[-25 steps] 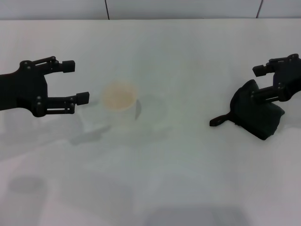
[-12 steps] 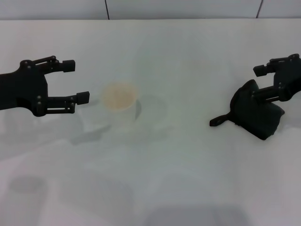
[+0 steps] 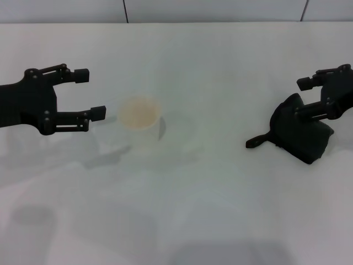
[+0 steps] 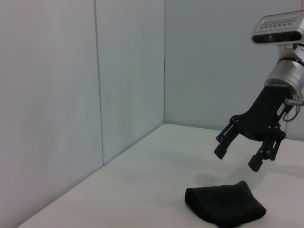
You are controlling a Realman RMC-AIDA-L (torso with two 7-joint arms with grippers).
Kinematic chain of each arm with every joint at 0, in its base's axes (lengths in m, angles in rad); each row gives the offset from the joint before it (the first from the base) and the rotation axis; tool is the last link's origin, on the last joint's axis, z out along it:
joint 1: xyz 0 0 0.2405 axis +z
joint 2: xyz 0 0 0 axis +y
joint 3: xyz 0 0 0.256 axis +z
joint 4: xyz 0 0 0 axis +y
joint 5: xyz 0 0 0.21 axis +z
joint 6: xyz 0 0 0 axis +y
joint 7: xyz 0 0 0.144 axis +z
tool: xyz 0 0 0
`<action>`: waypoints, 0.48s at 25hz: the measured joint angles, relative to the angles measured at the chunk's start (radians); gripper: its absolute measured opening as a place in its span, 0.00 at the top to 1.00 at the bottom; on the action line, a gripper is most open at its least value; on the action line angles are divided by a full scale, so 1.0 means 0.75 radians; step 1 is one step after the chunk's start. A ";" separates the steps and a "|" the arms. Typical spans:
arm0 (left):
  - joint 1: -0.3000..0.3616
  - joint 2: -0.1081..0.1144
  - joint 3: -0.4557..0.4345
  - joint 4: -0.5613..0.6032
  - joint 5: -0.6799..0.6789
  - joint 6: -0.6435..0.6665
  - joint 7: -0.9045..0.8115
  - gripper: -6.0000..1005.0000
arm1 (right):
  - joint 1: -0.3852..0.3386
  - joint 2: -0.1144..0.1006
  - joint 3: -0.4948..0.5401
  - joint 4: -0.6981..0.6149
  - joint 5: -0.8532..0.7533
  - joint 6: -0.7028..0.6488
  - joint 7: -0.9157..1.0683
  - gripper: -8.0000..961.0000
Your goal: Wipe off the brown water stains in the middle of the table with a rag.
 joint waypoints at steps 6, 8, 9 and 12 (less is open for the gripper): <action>-0.003 0.002 0.000 0.000 0.000 -0.001 0.000 0.12 | 0.007 -0.002 0.000 0.003 0.000 0.000 0.001 0.14; -0.003 0.002 0.000 0.000 0.000 -0.001 0.000 0.12 | 0.008 -0.002 0.000 0.004 0.000 0.000 0.001 0.14; -0.003 0.002 0.000 0.000 0.000 -0.002 0.000 0.12 | 0.009 -0.002 0.000 0.004 0.000 0.000 0.001 0.14; -0.002 0.002 0.000 0.000 0.000 -0.002 0.000 0.12 | 0.010 -0.002 0.001 0.004 0.000 0.000 0.001 0.14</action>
